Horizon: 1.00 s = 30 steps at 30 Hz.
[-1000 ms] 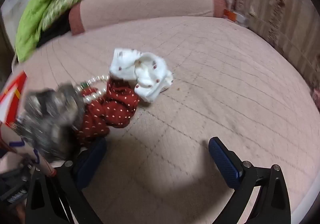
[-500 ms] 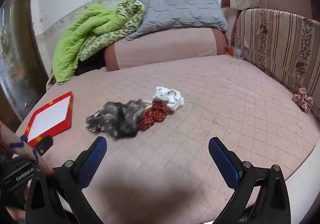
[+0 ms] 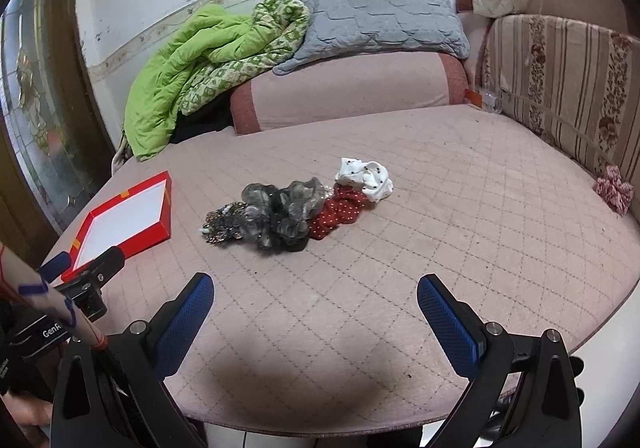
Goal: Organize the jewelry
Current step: 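Move both grippers toward the jewelry pile on the bed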
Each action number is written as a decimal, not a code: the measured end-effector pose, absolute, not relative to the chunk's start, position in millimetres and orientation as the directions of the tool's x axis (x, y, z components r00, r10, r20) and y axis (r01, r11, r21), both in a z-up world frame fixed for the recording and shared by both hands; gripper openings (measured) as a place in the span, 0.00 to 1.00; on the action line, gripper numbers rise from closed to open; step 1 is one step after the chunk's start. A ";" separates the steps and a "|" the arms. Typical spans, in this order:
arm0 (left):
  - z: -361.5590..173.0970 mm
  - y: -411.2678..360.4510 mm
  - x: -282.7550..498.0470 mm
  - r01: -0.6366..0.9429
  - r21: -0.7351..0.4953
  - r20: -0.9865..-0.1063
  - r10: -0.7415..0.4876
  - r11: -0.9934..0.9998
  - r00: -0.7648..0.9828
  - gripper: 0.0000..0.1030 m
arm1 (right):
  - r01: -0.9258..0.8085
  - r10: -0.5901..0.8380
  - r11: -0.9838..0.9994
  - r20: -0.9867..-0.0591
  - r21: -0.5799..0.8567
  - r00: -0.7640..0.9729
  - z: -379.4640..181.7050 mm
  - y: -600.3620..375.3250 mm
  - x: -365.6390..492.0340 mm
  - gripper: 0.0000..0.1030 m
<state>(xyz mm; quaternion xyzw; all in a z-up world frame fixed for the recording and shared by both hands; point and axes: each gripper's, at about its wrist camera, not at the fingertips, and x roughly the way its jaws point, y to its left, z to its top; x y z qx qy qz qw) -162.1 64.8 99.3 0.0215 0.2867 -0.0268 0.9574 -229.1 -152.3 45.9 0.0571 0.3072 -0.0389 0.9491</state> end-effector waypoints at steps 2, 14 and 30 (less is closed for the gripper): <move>99.8 67.3 -162.1 0.058 0.020 -0.553 -0.037 0.998 0.832 1.00 | 0.105 -0.041 0.992 -0.592 0.075 0.805 44.5 -150.4 -227.9 1.00; 98.5 69.2 -160.7 0.057 0.013 -0.562 -0.040 0.998 0.826 1.00 | 0.104 -0.042 0.992 -0.595 0.071 0.803 41.4 -147.4 -226.3 1.00; 92.2 66.0 -156.3 0.067 0.013 -0.579 -0.048 0.998 0.814 1.00 | 0.108 -0.038 0.991 -0.597 0.081 0.802 38.8 -150.1 -226.4 1.00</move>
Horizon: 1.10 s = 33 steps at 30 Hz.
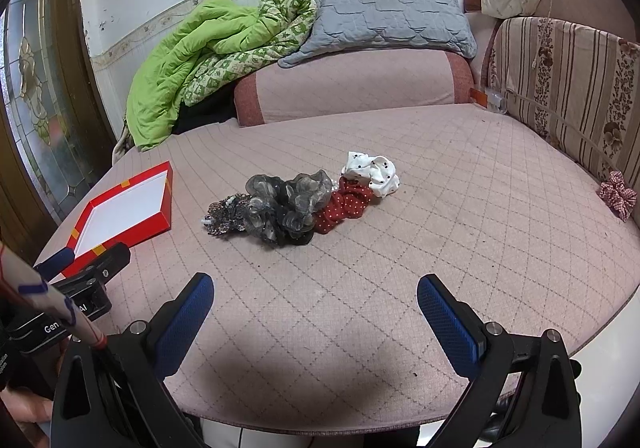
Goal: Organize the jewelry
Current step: 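Move both grippers toward the jewelry pile on the bed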
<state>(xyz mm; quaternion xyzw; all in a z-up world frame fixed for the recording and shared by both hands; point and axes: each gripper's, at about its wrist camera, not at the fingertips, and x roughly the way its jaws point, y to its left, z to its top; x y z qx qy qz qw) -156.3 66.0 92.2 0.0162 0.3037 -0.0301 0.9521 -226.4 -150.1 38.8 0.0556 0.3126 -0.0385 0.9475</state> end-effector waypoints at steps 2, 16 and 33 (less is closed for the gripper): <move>91.3 66.4 -155.9 0.068 0.008 -0.582 -0.050 0.998 0.812 1.00 | 0.110 -0.036 0.990 -0.597 0.087 0.802 38.4 -150.6 -226.1 1.00; 85.6 67.3 -149.3 0.072 -0.007 -0.607 -0.062 0.997 0.792 1.00 | 0.117 -0.033 0.988 -0.605 0.099 0.796 38.0 -156.5 -224.1 1.00; 78.0 89.7 -86.0 0.149 -0.083 -0.675 -0.165 0.985 0.719 0.95 | 0.172 -0.016 0.967 -0.634 0.186 0.773 30.1 -181.3 -218.9 1.00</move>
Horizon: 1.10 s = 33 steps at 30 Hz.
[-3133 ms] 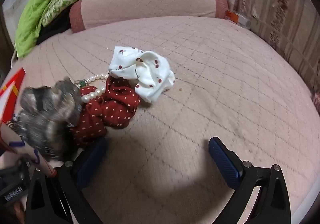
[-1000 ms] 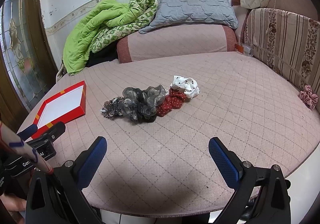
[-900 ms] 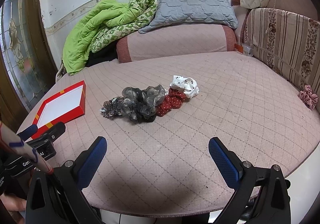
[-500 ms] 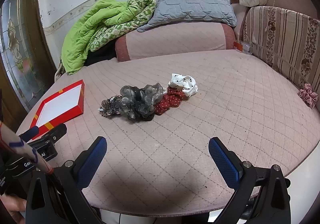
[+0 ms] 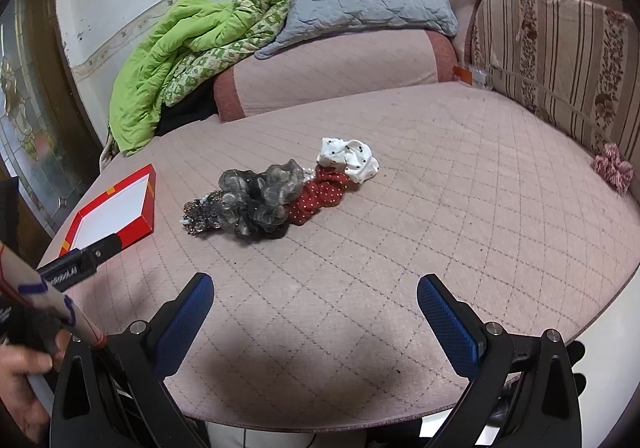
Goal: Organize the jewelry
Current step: 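Move both grippers toward the jewelry pile on the bed, then grasp the grey sheer scrunchie with the left gripper while the right grasps the white scrunchie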
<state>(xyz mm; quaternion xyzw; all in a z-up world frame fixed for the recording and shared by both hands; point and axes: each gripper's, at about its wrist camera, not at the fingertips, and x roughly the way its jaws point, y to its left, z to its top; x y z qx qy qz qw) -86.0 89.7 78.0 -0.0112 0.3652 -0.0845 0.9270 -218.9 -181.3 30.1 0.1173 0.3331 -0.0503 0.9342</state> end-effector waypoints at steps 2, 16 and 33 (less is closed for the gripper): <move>77.3 79.3 -77.0 0.200 -0.092 -0.679 -0.208 0.975 0.704 0.80 | 0.179 0.000 0.960 -0.644 0.213 0.765 27.4 -185.1 -216.4 1.00; 62.5 6.2 -7.8 0.433 -0.087 -0.707 -0.362 0.897 0.607 0.72 | 0.232 0.015 0.930 -0.660 0.285 0.751 22.3 -207.0 -209.0 1.00; 49.2 -68.6 -0.2 0.609 -0.047 -0.700 -0.461 0.791 0.545 0.72 | 0.297 0.060 0.880 -0.707 0.371 0.704 10.7 -262.4 -31.3 0.84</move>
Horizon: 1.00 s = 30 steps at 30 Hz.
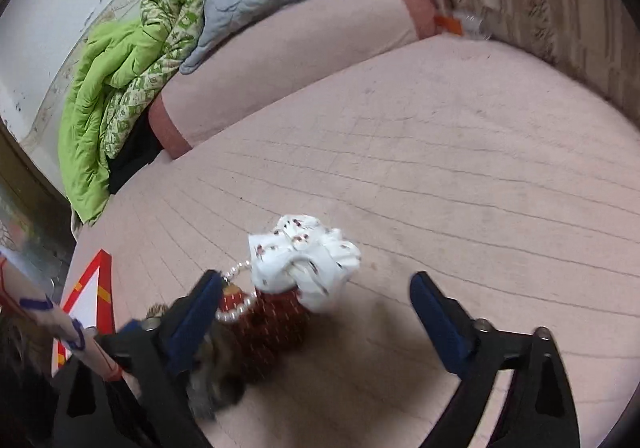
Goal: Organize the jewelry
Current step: 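Grasp the grey sheer scrunchie with the left gripper while the right grasps the white scrunchie, then carry both scrunchies to the red tray and open both grippers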
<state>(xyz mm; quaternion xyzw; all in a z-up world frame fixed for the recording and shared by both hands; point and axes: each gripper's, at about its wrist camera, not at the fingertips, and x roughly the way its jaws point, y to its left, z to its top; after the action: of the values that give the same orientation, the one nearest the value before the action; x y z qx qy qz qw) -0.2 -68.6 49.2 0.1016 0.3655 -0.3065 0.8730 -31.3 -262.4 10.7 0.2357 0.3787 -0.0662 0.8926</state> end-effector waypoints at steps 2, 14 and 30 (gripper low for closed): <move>45.0 -73.3 6.2 0.610 -0.069 -0.710 -0.468 0.789 0.525 0.47 | 0.299 0.090 0.877 -0.738 0.377 0.668 -1.6 -261.6 -17.1 0.73; 65.1 -46.9 15.2 0.611 -0.256 -0.616 -0.613 0.749 0.494 0.15 | 0.244 0.038 0.896 -0.609 0.372 0.792 35.8 -260.9 -40.6 0.13; 101.8 35.9 26.9 0.477 -0.318 -0.529 -0.571 0.819 0.628 0.15 | 0.063 0.157 0.919 -0.507 0.390 0.848 63.7 -206.8 -43.8 0.13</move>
<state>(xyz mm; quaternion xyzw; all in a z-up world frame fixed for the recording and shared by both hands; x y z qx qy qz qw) 26.9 35.9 101.8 -0.0740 0.3179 -0.2914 0.8992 -43.8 -206.8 63.7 0.2001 0.2749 0.0250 0.9401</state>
